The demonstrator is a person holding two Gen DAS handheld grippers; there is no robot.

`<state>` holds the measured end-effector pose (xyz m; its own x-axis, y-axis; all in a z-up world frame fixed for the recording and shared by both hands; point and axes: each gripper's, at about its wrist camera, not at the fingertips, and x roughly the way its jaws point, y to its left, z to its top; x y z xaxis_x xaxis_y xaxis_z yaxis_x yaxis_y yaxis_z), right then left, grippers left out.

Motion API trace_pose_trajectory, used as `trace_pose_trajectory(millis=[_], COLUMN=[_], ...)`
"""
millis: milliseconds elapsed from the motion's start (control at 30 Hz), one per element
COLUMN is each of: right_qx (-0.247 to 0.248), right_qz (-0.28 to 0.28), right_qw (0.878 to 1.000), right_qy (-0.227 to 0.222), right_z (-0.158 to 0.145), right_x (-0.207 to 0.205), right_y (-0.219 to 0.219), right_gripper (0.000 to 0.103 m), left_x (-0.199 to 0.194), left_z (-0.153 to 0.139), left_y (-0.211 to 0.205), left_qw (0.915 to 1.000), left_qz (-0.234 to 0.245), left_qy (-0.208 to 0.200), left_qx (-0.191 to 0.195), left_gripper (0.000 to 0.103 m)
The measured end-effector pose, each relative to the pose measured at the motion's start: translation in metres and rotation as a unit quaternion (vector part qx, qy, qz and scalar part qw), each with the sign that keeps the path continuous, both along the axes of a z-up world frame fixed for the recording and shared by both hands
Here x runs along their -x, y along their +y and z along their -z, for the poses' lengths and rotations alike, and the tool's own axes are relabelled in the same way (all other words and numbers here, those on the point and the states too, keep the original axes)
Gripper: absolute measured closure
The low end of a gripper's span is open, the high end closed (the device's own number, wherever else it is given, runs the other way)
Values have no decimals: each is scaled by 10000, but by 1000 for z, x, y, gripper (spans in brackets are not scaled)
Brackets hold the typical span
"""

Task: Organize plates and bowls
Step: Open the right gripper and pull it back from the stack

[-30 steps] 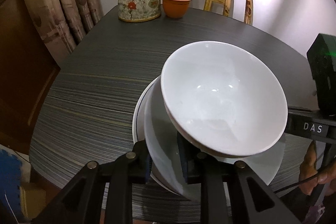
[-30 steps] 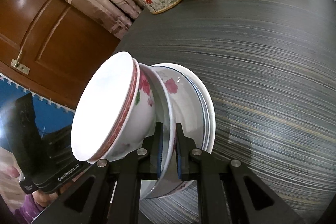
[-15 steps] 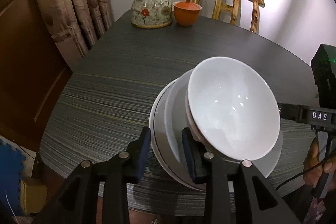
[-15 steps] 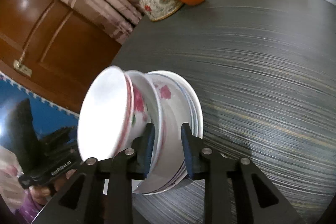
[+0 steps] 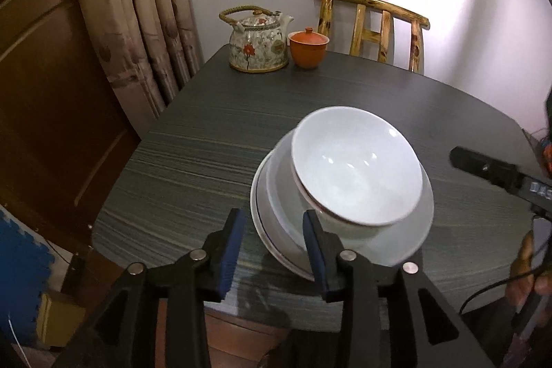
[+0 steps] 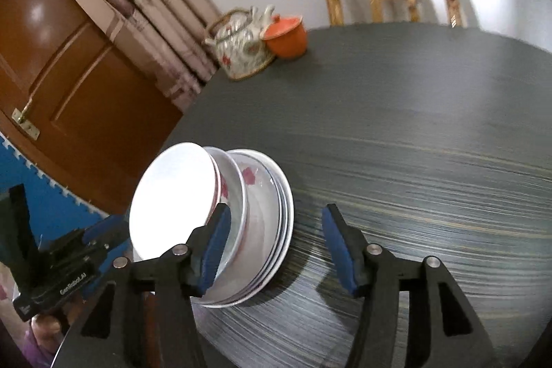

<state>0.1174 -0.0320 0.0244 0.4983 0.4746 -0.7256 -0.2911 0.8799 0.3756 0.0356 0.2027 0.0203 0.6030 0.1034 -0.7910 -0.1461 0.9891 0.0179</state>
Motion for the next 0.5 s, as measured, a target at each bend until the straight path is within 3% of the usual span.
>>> trace_pose_trajectory(millis=[33, 200, 300, 500], right_qx=[26, 164, 118, 489], right_qz=[56, 533, 808, 757], right_qw=[9999, 9941, 9897, 9881], right_qy=[-136, -933, -1177, -1247], right_z=[-5, -23, -25, -25], right_x=[8, 53, 72, 93], right_y=[0, -1, -4, 4], right_gripper=[49, 29, 20, 20], left_x=[3, 17, 22, 28], left_z=[0, 5, 7, 5], left_y=[-4, -19, -26, -30], left_qw=[10000, 9999, 9998, 9996], left_qz=[25, 100, 163, 247], left_qy=[-16, 44, 55, -131], left_qx=[-23, 23, -46, -76], left_gripper=[66, 66, 66, 66])
